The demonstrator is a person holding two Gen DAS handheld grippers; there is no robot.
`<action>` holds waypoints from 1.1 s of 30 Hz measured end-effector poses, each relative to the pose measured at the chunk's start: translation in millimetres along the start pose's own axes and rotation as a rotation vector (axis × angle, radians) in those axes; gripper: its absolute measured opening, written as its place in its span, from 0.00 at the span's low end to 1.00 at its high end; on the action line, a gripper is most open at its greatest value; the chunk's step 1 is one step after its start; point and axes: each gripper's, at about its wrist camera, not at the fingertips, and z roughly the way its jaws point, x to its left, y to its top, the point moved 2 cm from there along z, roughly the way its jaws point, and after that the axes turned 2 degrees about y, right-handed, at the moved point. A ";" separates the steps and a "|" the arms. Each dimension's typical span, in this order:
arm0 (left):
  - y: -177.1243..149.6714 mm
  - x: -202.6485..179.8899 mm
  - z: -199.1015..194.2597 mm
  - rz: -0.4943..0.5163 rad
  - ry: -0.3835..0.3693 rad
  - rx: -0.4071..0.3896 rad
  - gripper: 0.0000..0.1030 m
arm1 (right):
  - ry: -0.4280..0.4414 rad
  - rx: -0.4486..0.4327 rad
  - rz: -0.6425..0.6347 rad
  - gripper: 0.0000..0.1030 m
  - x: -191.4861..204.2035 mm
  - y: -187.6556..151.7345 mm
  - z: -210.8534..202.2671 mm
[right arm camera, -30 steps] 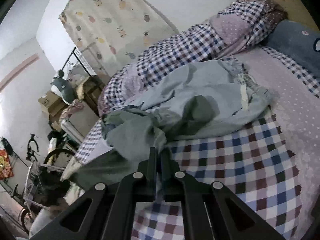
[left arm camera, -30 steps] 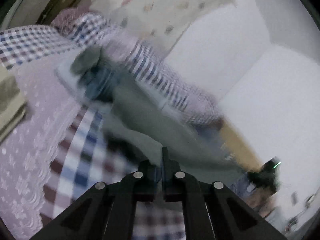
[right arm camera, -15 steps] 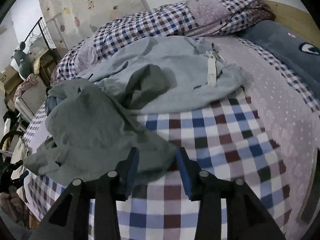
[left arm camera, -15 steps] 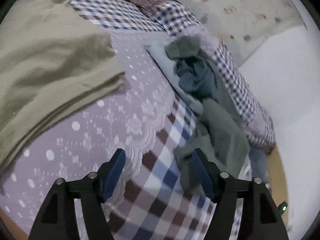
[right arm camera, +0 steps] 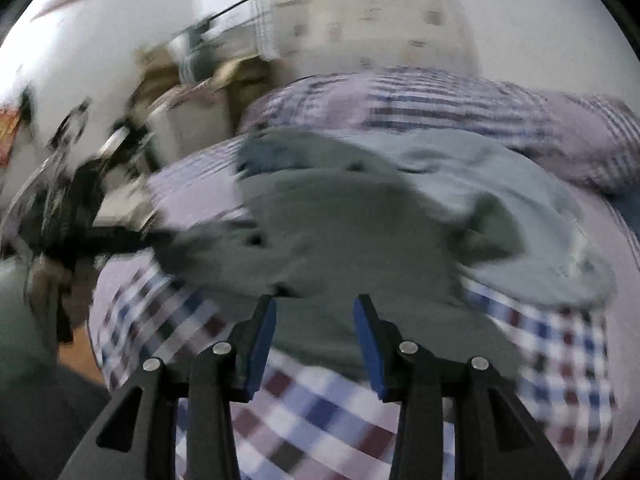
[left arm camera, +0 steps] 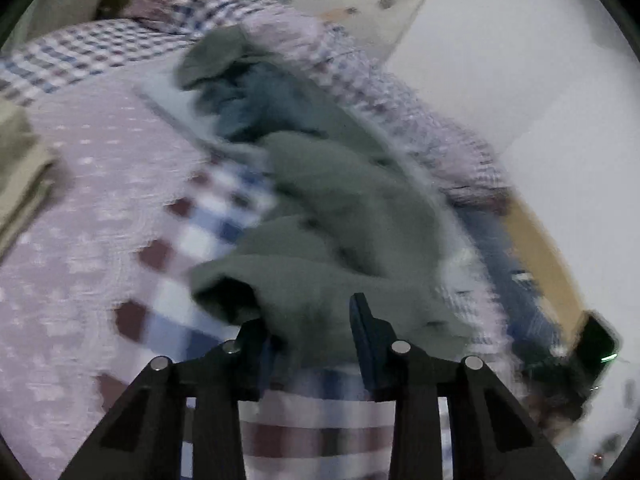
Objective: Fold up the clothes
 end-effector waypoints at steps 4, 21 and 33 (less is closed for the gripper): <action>3.3 -0.1 -13.6 -0.107 -0.286 -0.024 0.34 | 0.052 0.020 -0.158 0.42 54.5 5.8 37.7; 10.7 35.0 -20.8 -0.238 -0.257 -0.040 0.56 | 0.030 0.023 -0.369 0.14 142.8 22.4 150.4; -23.1 -10.3 -53.8 0.253 0.191 -0.101 0.60 | 0.205 -0.056 -0.189 0.01 108.7 85.5 96.4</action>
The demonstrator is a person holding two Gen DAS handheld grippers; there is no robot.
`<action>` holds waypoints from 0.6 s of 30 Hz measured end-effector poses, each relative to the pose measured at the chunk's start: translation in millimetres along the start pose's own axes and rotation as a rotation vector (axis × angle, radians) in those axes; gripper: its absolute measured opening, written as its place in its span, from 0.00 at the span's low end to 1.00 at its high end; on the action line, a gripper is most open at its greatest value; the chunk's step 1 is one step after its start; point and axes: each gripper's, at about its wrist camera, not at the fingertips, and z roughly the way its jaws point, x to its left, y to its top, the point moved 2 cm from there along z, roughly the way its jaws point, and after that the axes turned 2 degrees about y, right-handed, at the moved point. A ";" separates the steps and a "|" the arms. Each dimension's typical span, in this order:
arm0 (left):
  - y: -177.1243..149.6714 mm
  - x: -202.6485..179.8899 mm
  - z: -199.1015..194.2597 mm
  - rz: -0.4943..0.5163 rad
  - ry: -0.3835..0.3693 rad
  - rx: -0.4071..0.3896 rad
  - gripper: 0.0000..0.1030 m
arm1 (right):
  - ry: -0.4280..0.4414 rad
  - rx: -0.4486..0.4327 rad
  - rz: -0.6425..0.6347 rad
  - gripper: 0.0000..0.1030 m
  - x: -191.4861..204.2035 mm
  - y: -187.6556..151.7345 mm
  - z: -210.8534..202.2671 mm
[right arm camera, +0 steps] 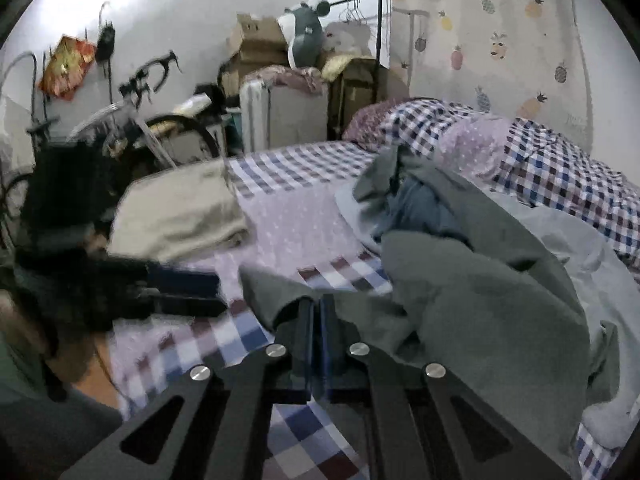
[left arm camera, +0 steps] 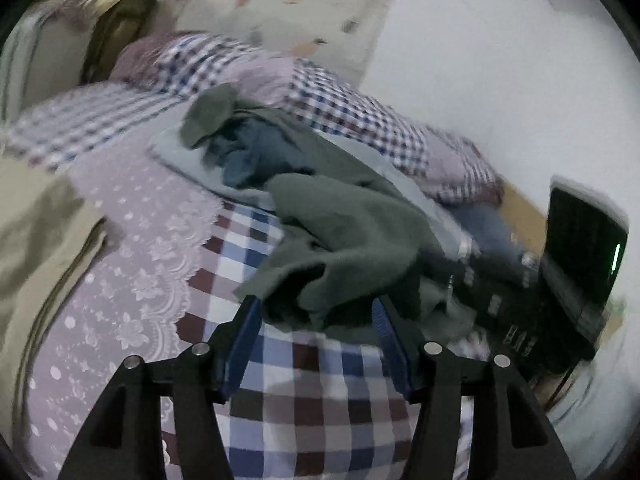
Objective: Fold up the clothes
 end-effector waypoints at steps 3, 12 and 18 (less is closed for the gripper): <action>-3.6 -21.3 1.5 0.086 0.055 -0.003 0.60 | 0.024 -0.010 -0.005 0.01 7.2 10.9 -12.3; -3.0 -56.2 1.5 0.172 0.205 -0.086 0.60 | 0.113 -0.030 -0.049 0.01 36.6 42.8 -39.2; -8.6 -41.8 14.0 0.152 0.247 0.003 0.60 | 0.051 -0.047 -0.071 0.01 33.8 46.8 -49.7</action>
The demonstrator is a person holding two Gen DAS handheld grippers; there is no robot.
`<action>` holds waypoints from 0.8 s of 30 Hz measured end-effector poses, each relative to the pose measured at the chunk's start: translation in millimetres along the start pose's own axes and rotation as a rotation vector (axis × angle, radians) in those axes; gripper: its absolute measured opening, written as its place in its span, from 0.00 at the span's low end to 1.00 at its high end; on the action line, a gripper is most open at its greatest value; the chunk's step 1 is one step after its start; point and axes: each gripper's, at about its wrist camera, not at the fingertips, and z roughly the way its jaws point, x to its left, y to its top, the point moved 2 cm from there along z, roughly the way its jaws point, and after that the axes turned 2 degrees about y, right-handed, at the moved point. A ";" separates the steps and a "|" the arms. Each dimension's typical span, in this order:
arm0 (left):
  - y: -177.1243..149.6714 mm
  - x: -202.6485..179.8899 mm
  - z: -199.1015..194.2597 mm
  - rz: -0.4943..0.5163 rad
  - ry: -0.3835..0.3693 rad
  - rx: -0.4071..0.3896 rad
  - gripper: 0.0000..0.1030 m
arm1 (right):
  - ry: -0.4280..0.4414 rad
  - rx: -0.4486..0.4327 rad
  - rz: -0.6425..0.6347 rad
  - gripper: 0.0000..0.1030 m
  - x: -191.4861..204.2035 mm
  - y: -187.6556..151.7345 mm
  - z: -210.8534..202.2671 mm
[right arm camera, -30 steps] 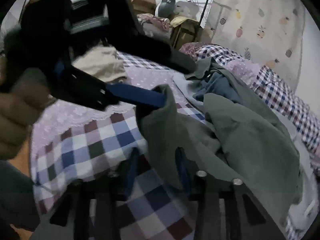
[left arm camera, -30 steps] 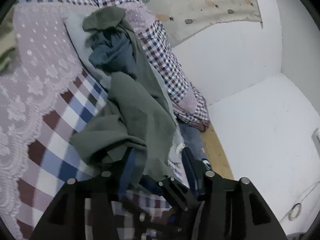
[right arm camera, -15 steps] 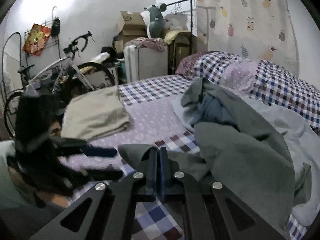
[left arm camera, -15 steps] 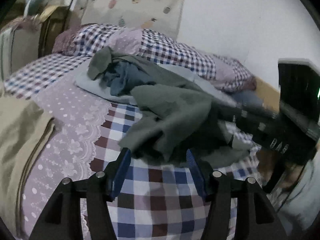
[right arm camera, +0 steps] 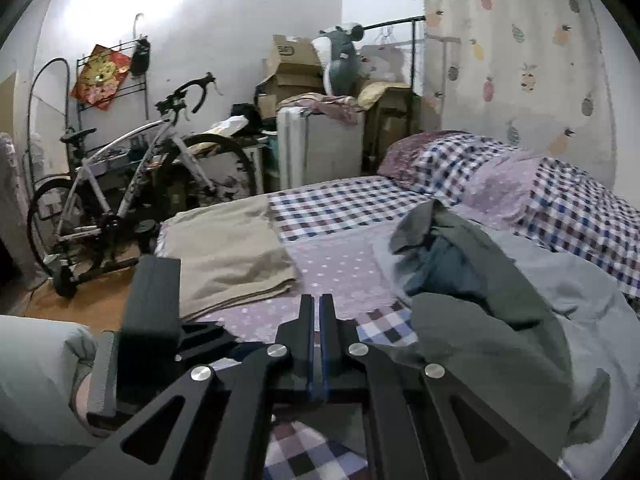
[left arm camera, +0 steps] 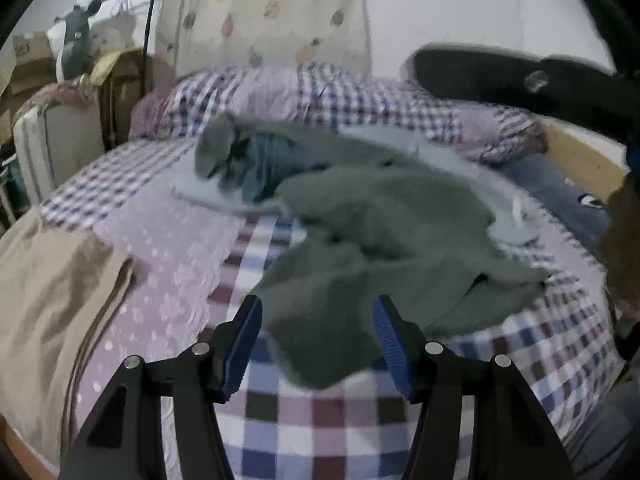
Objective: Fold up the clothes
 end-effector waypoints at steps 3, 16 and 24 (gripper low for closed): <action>-4.6 25.2 3.0 -0.130 -0.089 0.053 0.60 | -0.031 0.024 0.020 0.04 -8.9 -23.8 -2.4; 1.8 27.0 31.9 -0.334 -0.467 0.131 0.10 | -0.046 0.055 0.058 0.41 -22.2 -114.3 -9.5; 16.4 52.5 30.7 -0.662 -0.798 0.036 0.08 | -0.144 0.104 -0.099 0.47 -5.8 -124.9 27.6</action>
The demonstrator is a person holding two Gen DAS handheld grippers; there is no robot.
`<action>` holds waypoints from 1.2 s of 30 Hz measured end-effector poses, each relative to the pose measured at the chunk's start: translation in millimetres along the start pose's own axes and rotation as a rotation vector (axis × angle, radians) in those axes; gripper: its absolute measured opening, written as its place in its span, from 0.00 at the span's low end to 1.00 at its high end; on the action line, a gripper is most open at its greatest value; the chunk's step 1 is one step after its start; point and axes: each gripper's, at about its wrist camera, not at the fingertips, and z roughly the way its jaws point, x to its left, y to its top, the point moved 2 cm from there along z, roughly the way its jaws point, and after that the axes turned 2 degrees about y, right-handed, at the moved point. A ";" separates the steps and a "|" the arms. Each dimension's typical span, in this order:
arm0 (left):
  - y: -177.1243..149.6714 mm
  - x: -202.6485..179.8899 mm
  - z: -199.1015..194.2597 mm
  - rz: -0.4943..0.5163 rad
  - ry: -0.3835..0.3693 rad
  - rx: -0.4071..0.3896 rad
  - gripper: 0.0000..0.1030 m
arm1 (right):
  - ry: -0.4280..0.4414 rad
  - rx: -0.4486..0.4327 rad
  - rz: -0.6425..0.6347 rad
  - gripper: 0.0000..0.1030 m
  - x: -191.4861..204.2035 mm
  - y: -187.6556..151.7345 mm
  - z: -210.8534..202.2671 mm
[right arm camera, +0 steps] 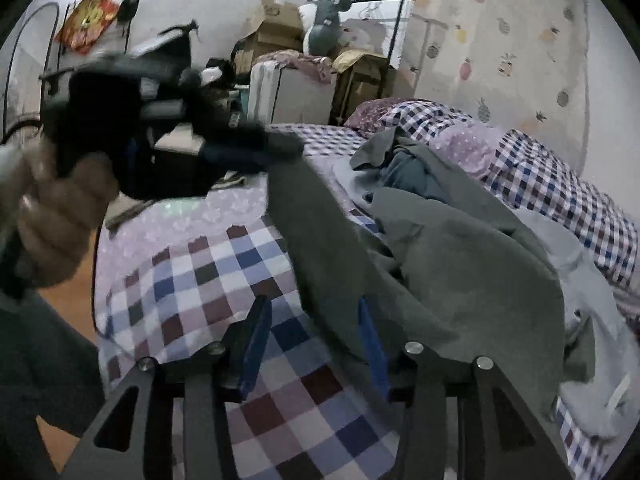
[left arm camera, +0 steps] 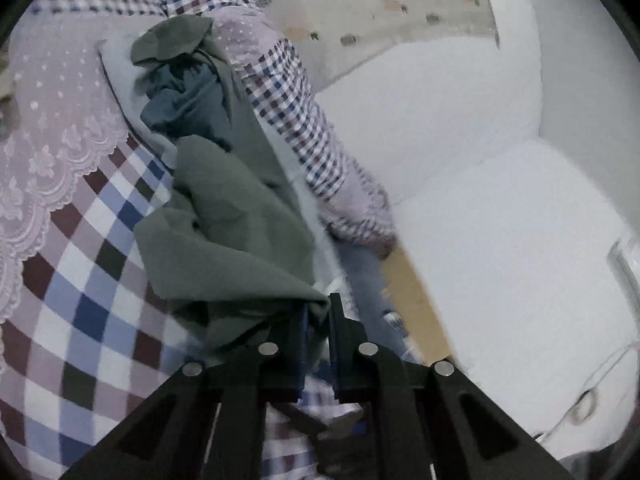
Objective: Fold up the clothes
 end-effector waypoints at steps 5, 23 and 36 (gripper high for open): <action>9.5 4.4 1.0 -0.024 0.000 0.007 0.08 | -0.082 0.019 -0.047 0.43 -0.4 11.1 27.4; -54.4 -53.7 17.1 0.634 0.640 0.068 0.71 | 0.168 -0.058 0.194 0.00 -48.6 78.7 -14.9; -36.5 -67.0 -7.5 0.662 0.826 -0.250 0.08 | 0.172 -0.046 0.147 0.02 -38.0 102.1 -31.5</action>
